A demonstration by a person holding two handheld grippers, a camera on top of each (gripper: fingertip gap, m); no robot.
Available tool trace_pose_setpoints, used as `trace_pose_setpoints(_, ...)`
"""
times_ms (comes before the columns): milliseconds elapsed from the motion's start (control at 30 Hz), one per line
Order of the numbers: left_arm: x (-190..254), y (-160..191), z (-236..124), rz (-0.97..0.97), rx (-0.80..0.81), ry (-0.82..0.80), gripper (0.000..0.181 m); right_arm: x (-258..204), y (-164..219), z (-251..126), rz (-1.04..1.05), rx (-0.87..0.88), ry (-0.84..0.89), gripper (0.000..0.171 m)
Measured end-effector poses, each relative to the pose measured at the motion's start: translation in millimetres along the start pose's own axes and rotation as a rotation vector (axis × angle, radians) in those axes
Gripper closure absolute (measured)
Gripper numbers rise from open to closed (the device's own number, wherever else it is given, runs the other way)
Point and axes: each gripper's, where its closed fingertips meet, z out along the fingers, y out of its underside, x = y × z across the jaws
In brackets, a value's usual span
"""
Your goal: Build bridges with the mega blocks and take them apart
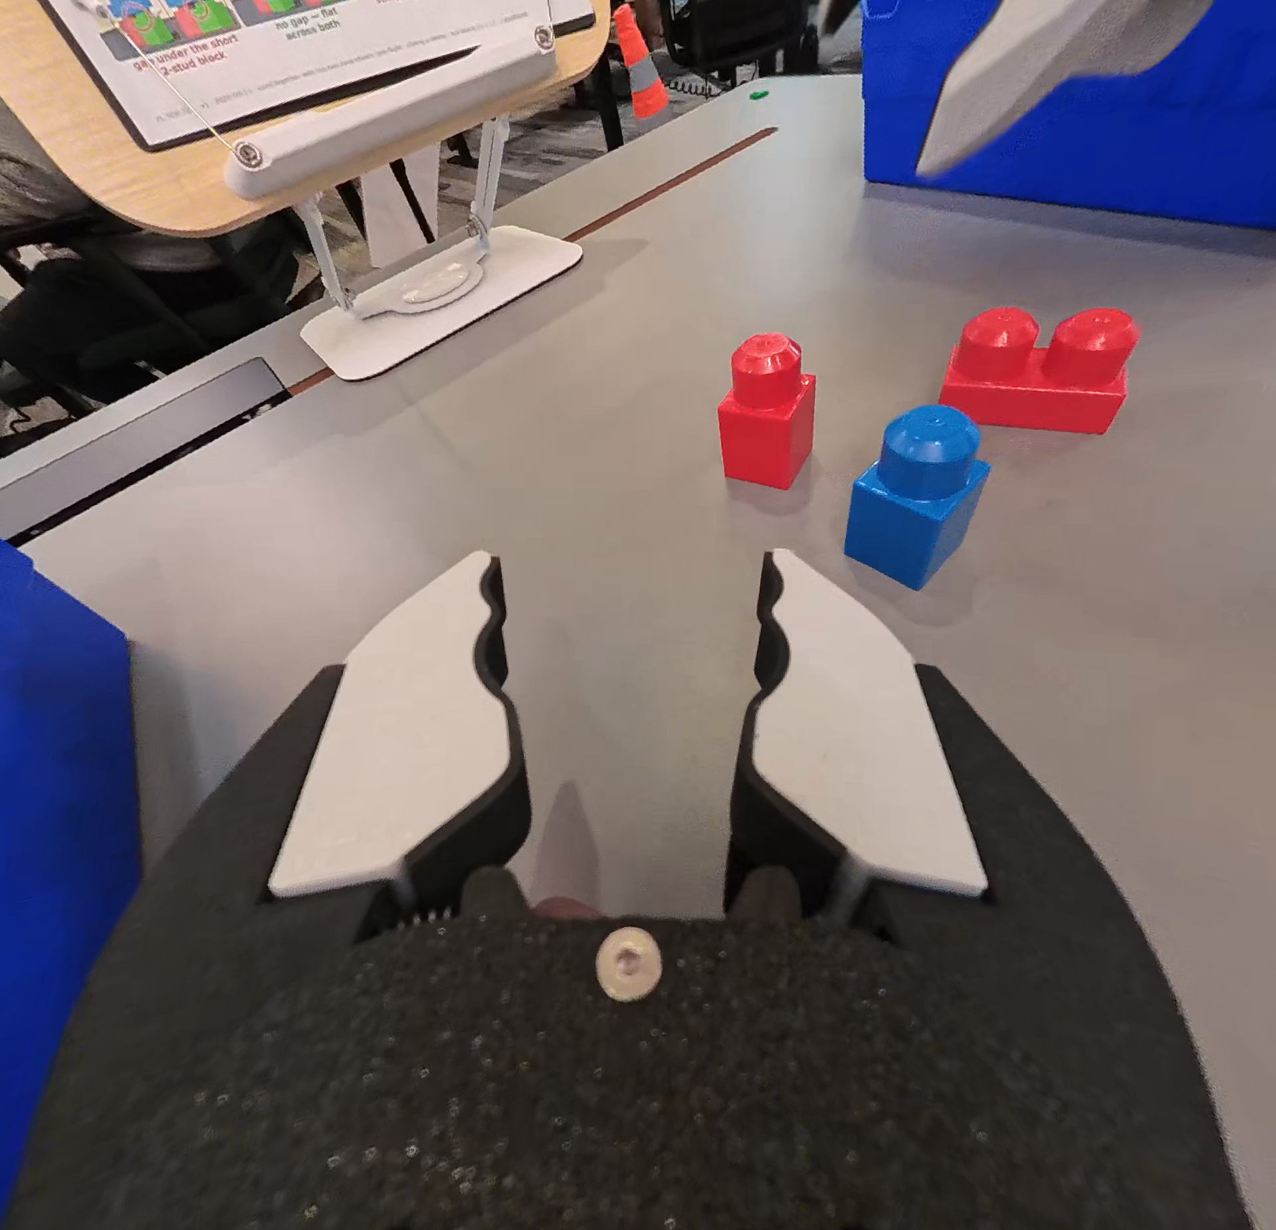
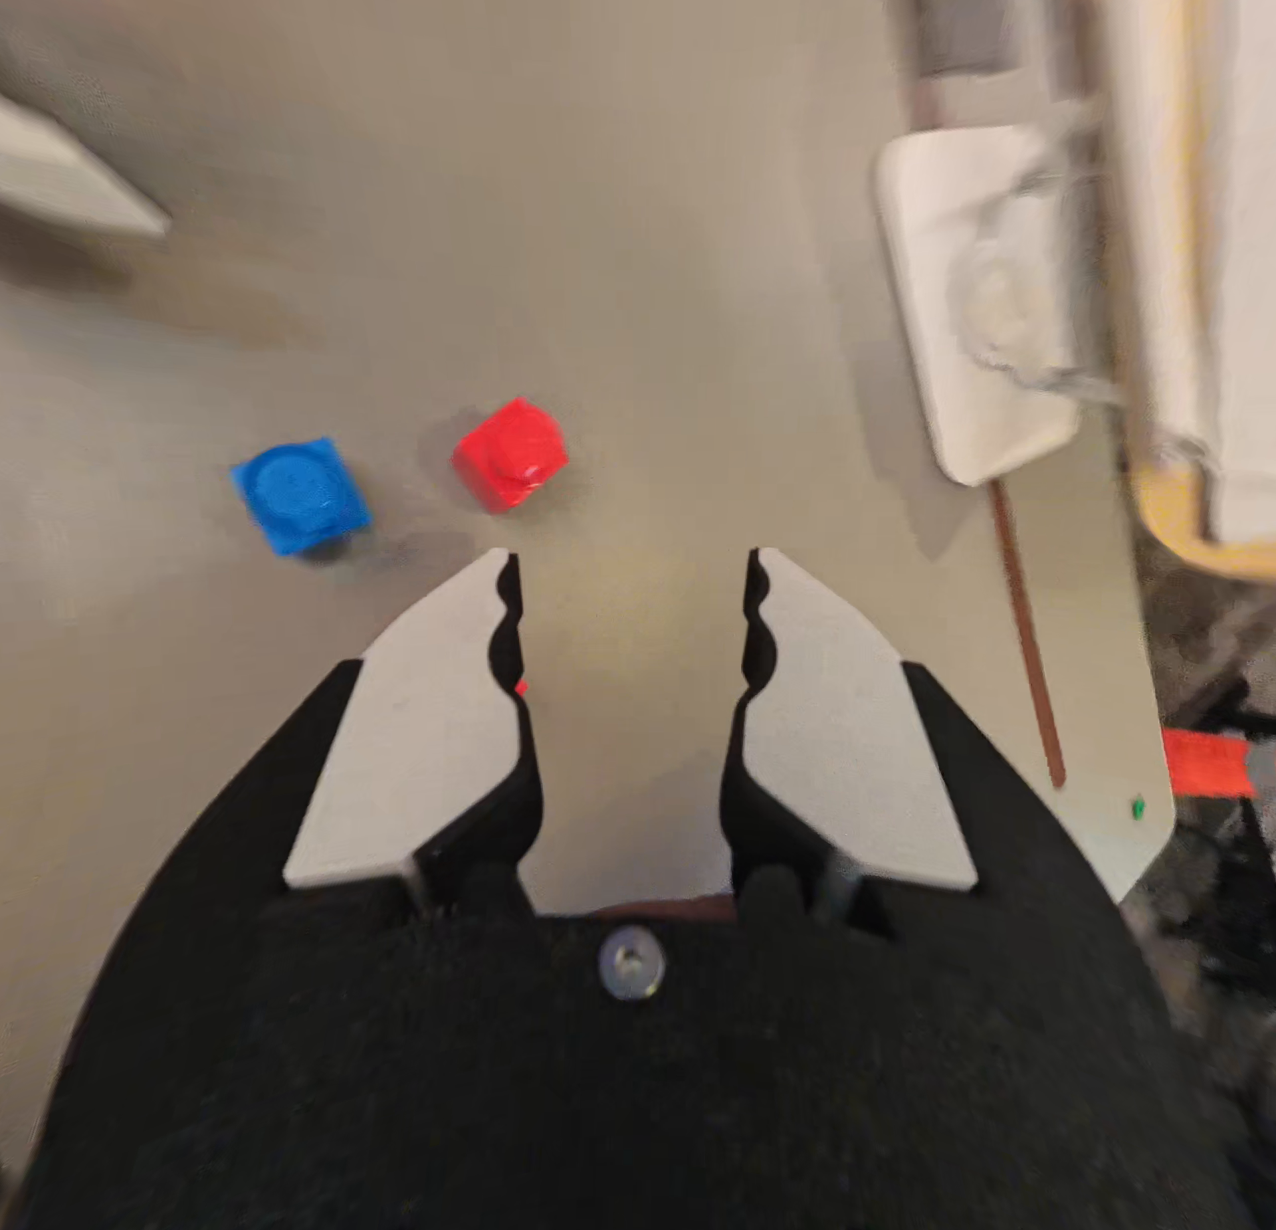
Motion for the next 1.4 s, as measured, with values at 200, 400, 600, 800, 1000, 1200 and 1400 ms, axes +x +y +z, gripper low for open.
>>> trace_pose_setpoints(200, 0.0, 0.9, -1.3, -0.006, -0.007, -0.002, 0.110, -18.6, 32.5, -57.4, 0.317, 0.453, 0.309, 0.109)
trace_pose_setpoints(400, 1.5, 1.4, -1.8, -0.011, -0.011, 0.009, 0.109, -31.9, 47.3, -65.6, 0.470, 0.638, 0.352, 0.108)
trace_pose_setpoints(600, 8.2, 2.8, -0.9, 0.034, -0.025, 0.017, 0.108, -20.0, 63.1, -62.3, 0.536, 0.731, 0.388, 0.106)
trace_pose_setpoints(800, 9.0, 2.2, -1.7, 0.008, -0.022, 0.041, 0.109, -17.1, 73.7, -54.2, 0.597, 0.785, 0.343, 0.108)
trace_pose_setpoints(1000, 26.2, 3.6, -1.7, 0.031, -0.048, 0.118, 0.106, -14.8, 75.2, -59.4, 0.595, 0.807, 0.368, 0.111)
trace_pose_setpoints(1200, 51.6, 11.1, 11.9, 0.065, -0.162, 0.203, 0.102, -14.3, 76.0, -56.2, 0.606, 0.798, 0.354, 0.111)
trace_pose_setpoints(1400, 61.3, 16.3, 43.4, 0.142, -0.268, 0.183, 0.099, -14.0, 75.6, -56.3, 0.606, 0.802, 0.349, 0.111)
